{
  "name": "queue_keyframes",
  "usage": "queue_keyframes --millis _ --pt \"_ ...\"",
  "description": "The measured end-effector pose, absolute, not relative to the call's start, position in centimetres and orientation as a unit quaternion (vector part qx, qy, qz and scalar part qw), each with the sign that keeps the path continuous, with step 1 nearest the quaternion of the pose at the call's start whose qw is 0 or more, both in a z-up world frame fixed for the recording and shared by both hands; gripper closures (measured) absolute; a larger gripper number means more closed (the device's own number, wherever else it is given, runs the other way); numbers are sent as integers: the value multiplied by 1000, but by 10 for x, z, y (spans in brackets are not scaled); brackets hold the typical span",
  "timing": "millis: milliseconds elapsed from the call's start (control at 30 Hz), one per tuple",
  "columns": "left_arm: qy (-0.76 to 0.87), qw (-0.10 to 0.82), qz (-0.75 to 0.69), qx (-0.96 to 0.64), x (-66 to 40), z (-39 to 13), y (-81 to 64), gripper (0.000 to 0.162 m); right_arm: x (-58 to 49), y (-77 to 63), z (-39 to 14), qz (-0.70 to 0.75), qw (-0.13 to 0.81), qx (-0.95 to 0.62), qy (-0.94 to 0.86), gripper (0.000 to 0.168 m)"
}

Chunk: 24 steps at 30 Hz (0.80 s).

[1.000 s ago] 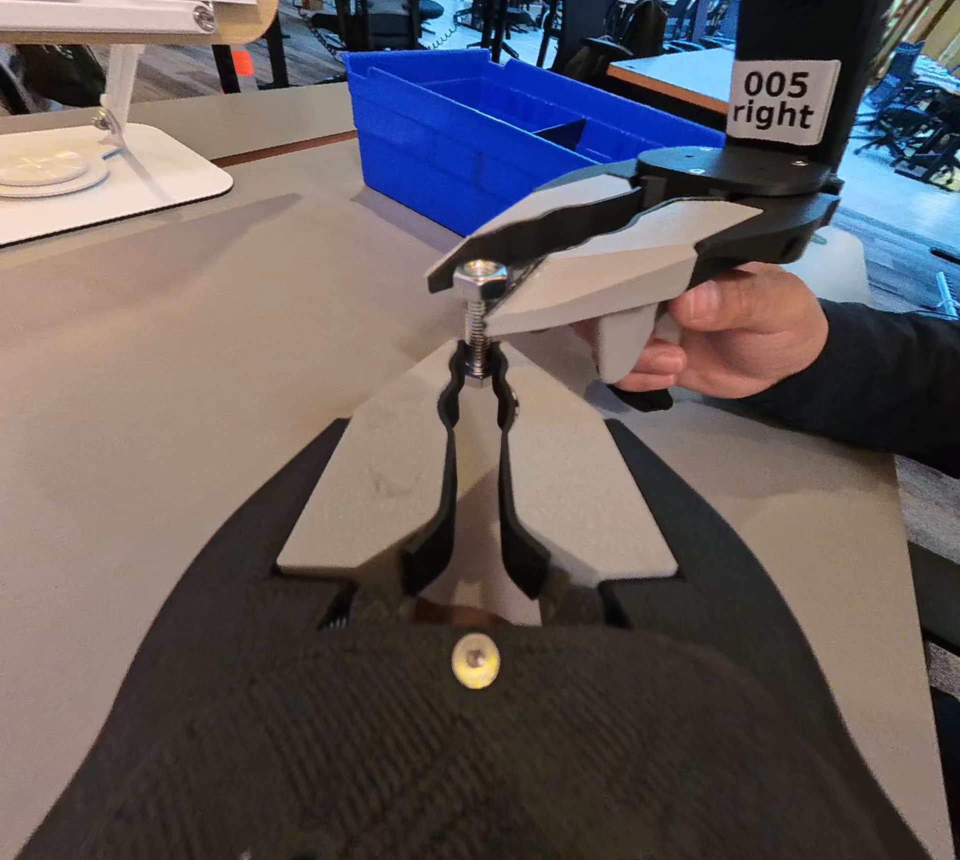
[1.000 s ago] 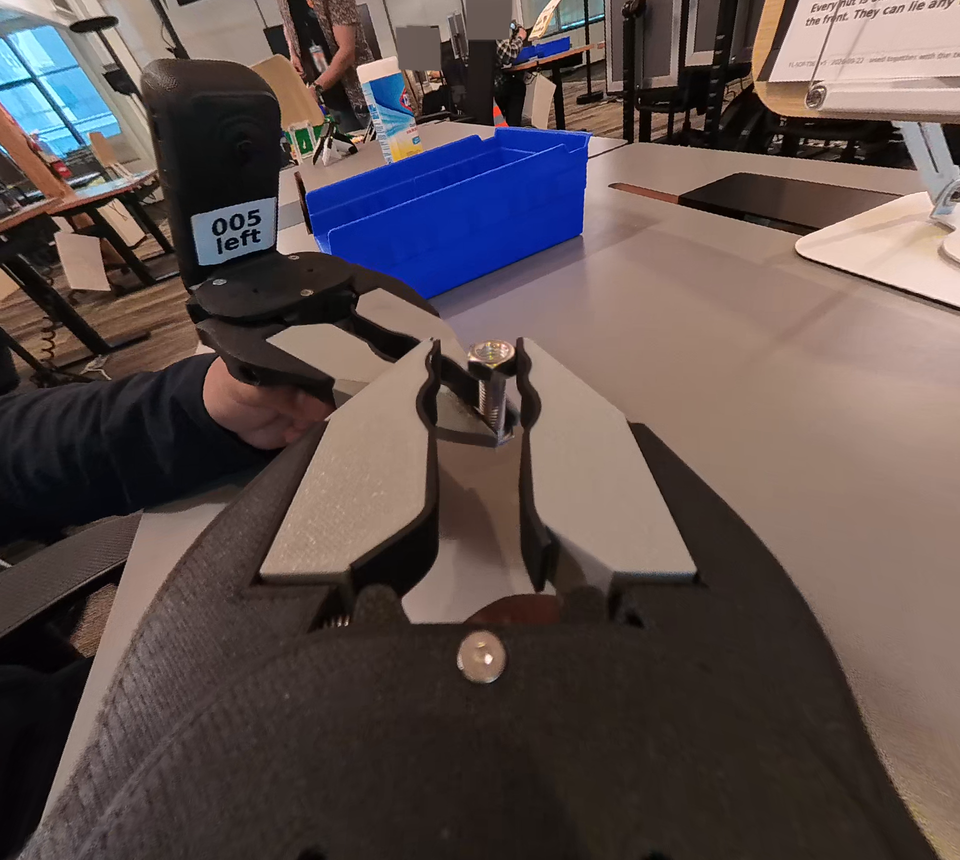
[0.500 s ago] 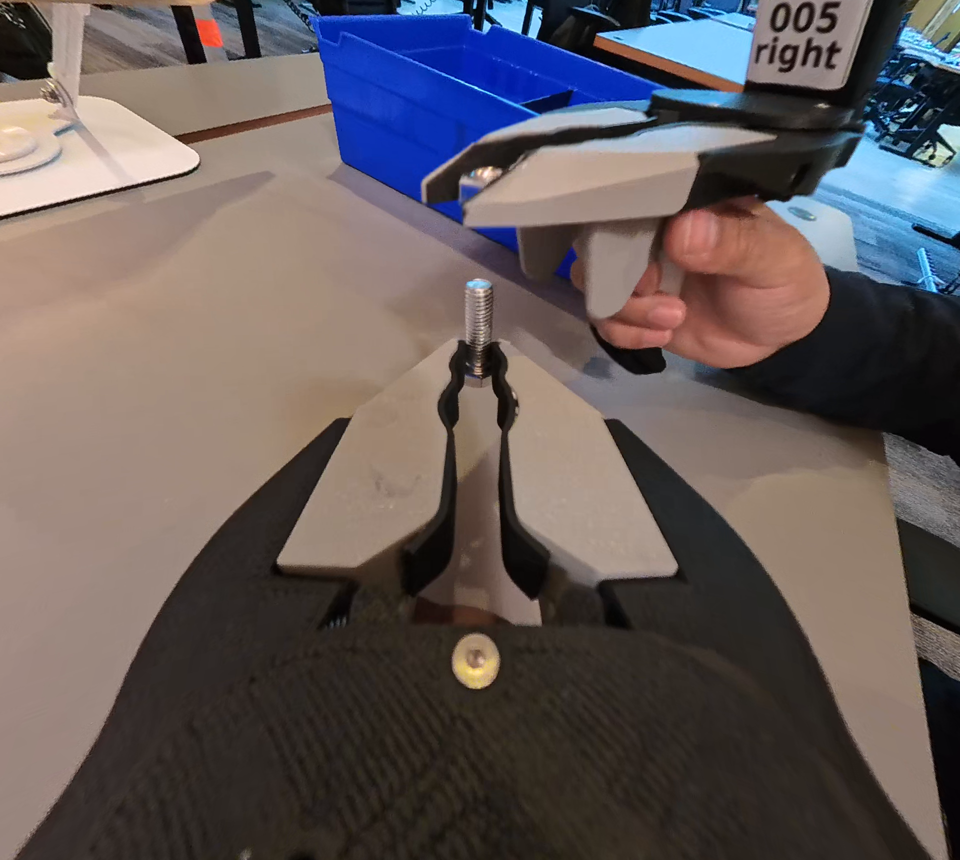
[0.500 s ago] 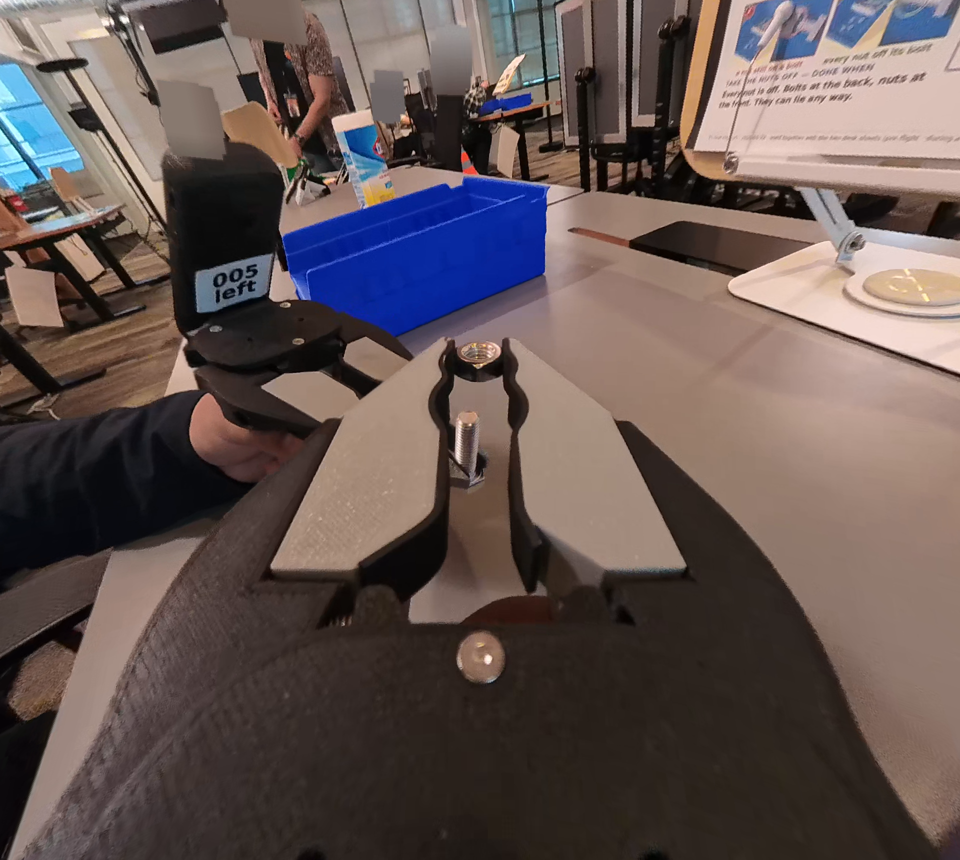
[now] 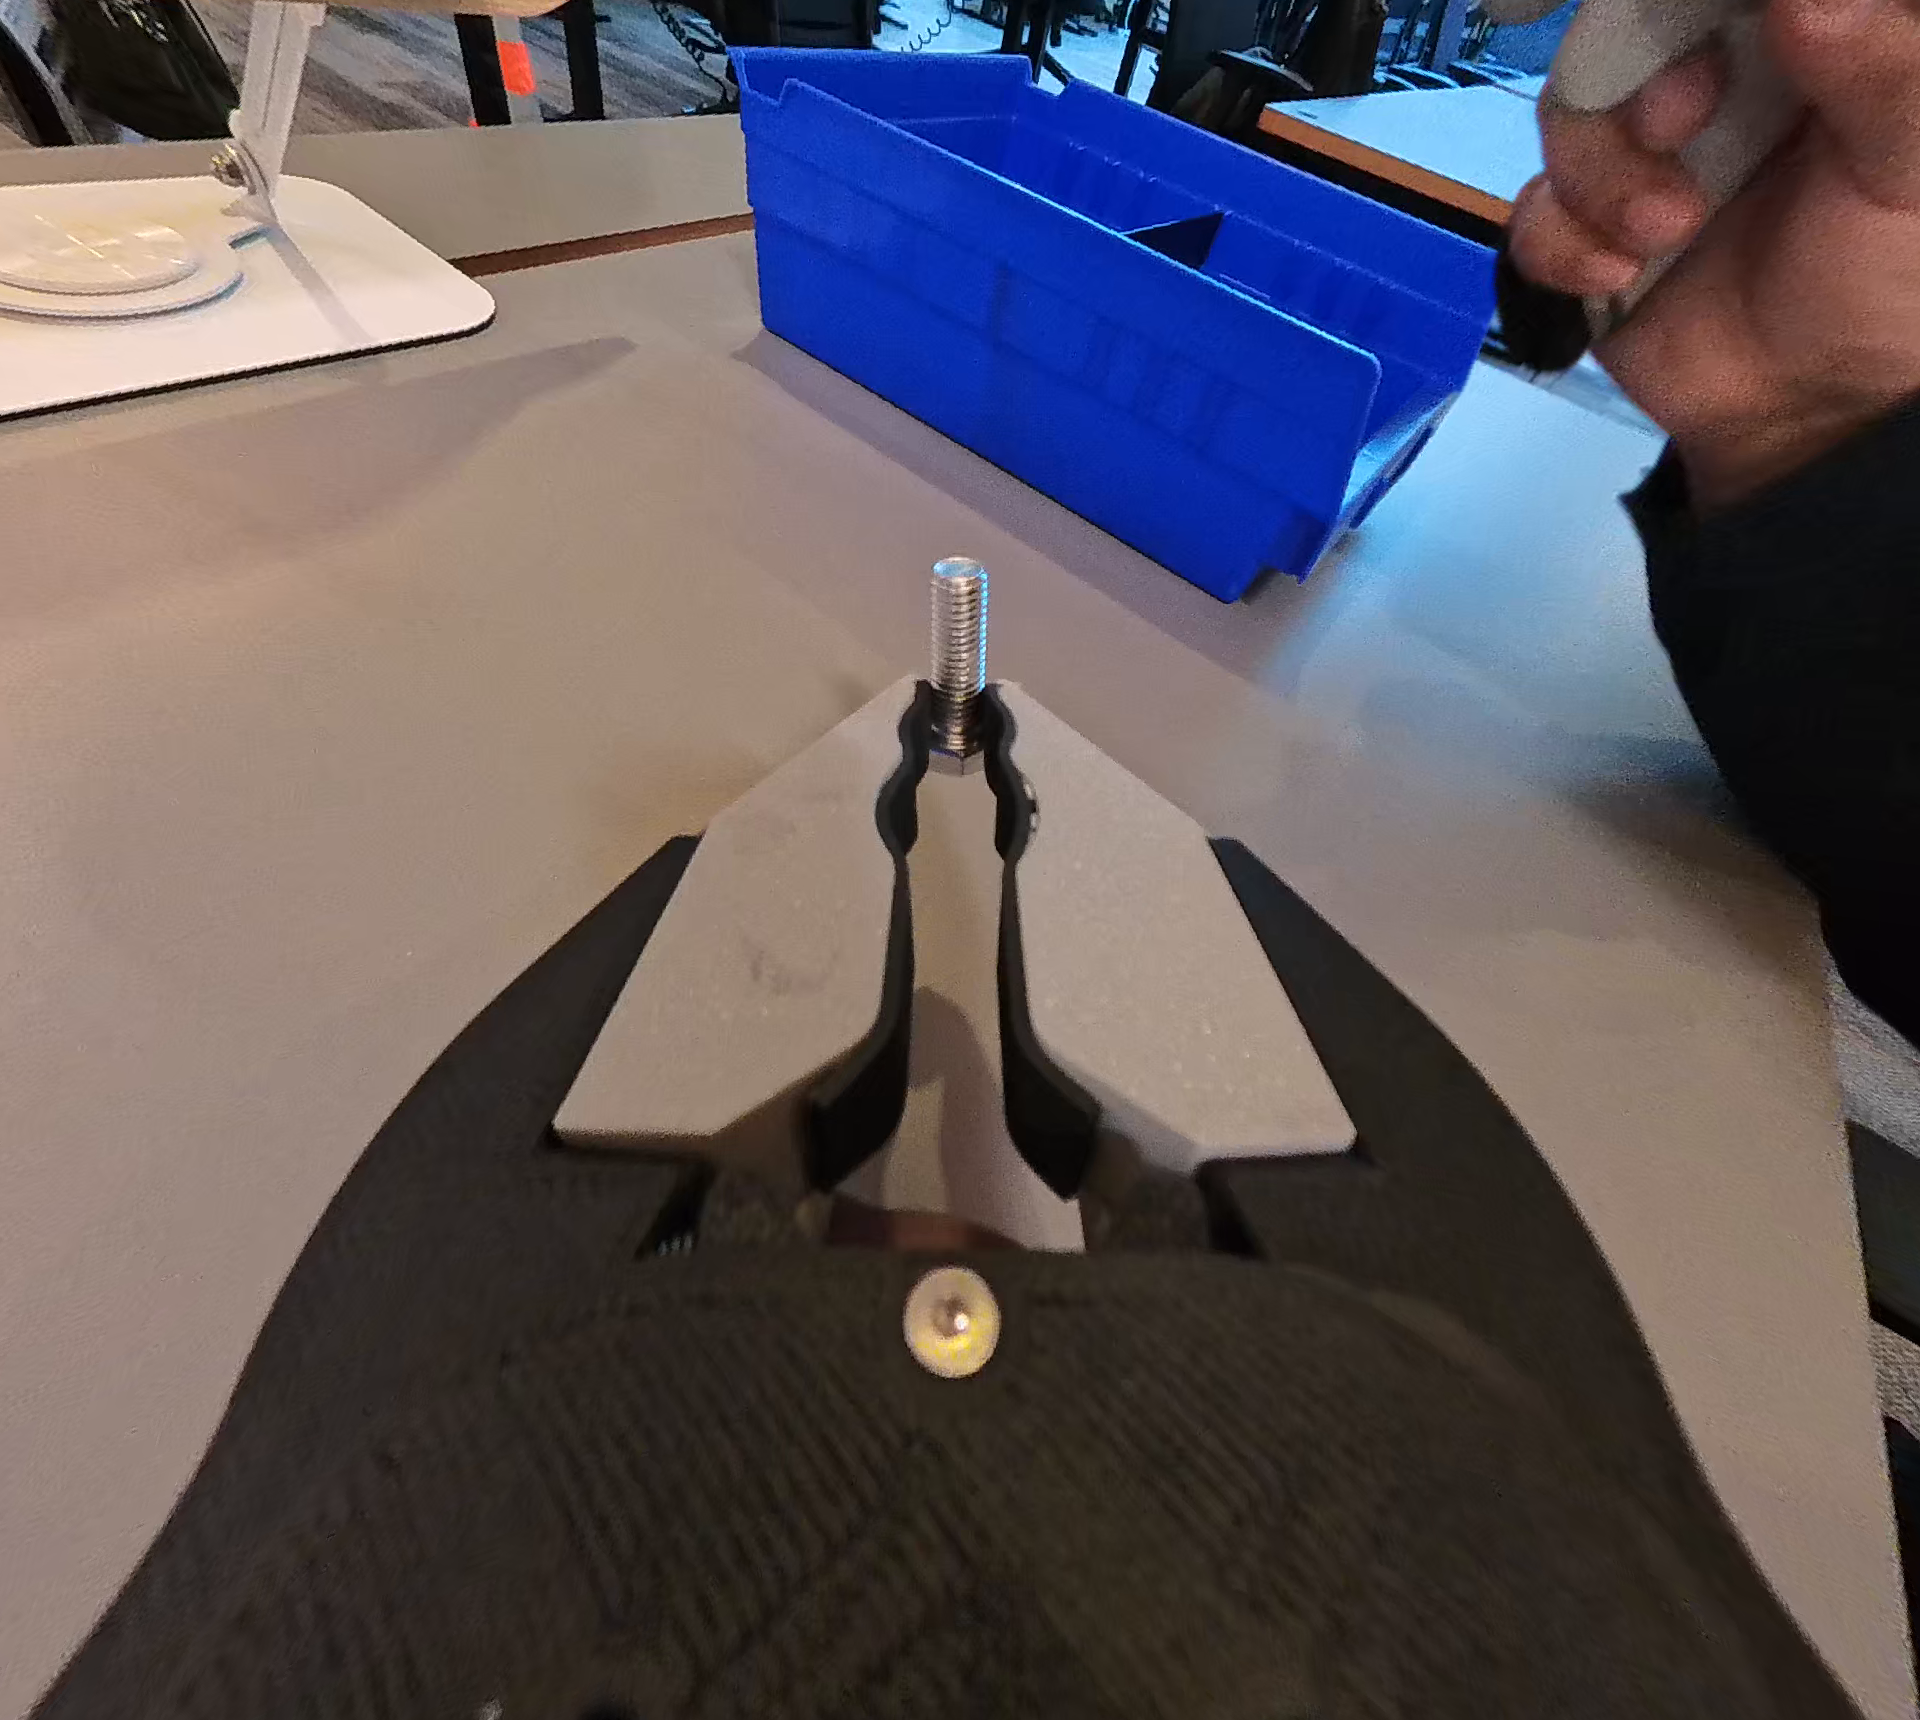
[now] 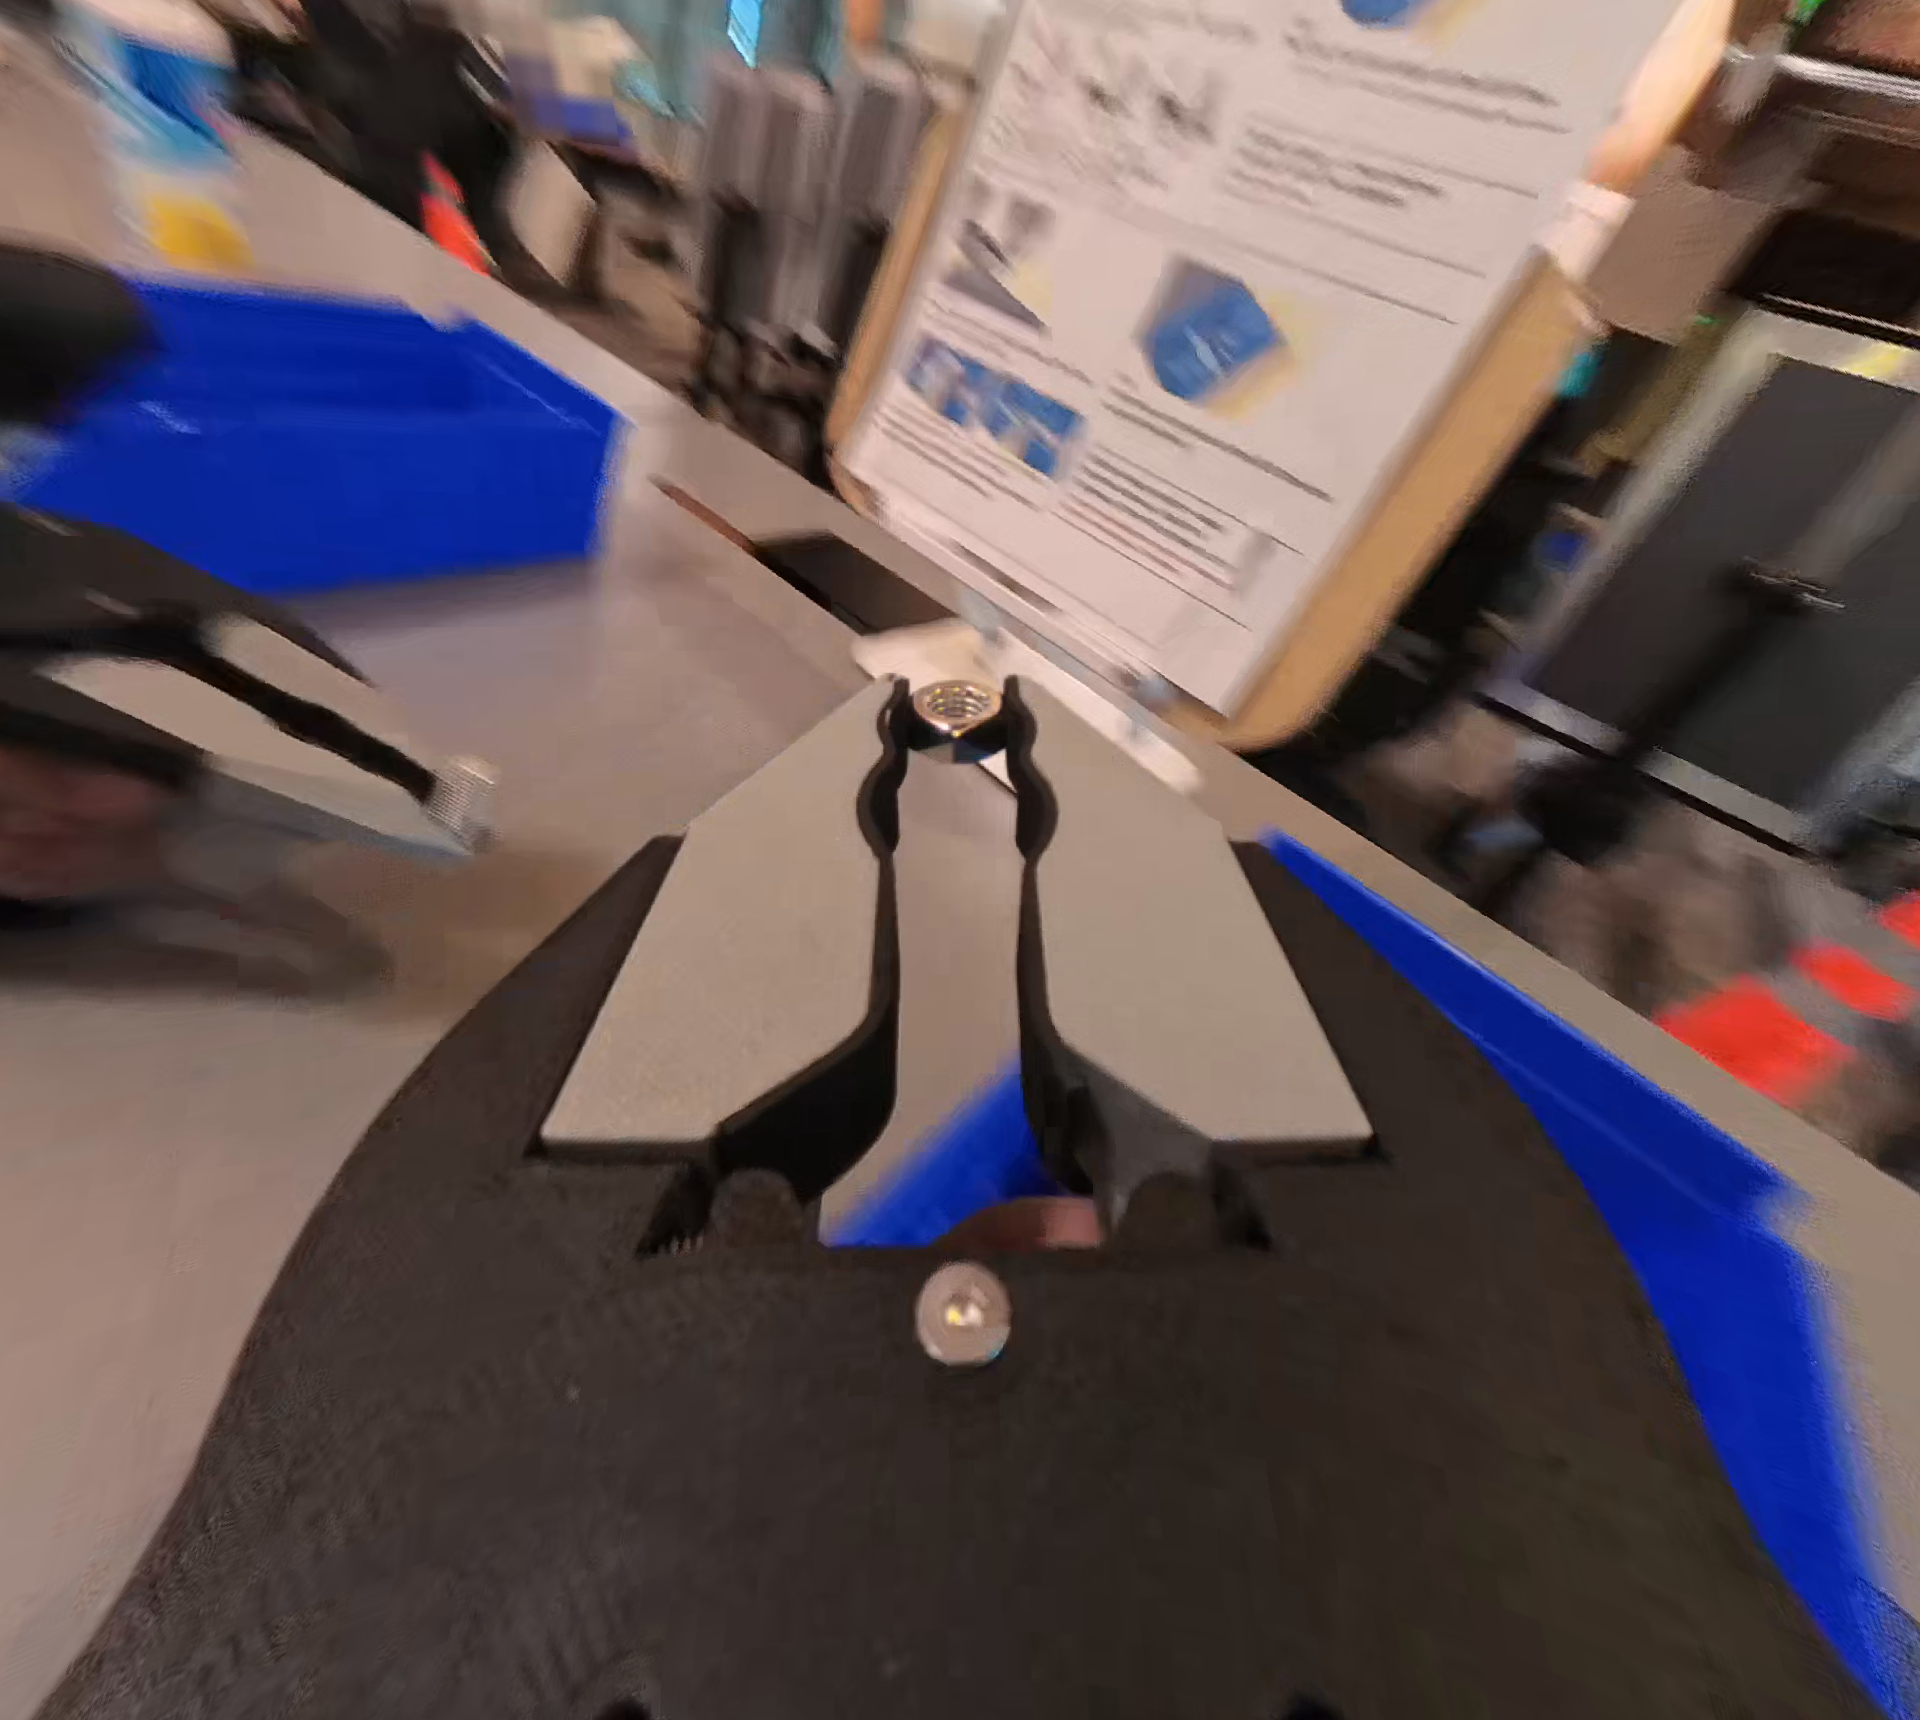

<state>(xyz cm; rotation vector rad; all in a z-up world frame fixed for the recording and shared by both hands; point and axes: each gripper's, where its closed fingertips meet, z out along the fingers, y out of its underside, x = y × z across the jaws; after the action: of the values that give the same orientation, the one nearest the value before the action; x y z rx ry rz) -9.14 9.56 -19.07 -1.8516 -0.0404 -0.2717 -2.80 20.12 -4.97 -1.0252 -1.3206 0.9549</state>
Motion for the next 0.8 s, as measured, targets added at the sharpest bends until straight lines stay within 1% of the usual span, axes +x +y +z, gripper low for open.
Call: queue_keyframes --millis 67,100,167,300,367,433,533,667,800 --pt "-18 591 -117 -798 -91 -192 96 155 -13 244 -64 308 586 -478 -577 153" --pt "-19 591 -116 -798 -92 -193 96 155 -5 263 -77 265 574 -502 -590 153" --pt "-20 588 -116 -800 -92 -194 97 155 10 288 -112 213 509 -554 -623 154" --pt "-27 583 -111 -804 -95 -198 98 155 36 291 -186 218 317 -647 -658 153" --pt "-29 585 -112 -803 -95 -197 98 156 44 294 -210 187 272 -666 -668 153" --pt "-31 585 -112 -803 -96 -197 98 156 47 297 -224 162 254 -679 -669 153" --pt "-32 586 -112 -802 -97 -197 98 156 44 288 -230 176 230 -677 -677 153" --pt "-32 587 -111 -802 -97 -197 97 156 37 286 -219 195 252 -670 -671 153" --pt "-31 587 -113 -801 -97 -196 97 156 38 288 -223 191 246 -675 -669 153"
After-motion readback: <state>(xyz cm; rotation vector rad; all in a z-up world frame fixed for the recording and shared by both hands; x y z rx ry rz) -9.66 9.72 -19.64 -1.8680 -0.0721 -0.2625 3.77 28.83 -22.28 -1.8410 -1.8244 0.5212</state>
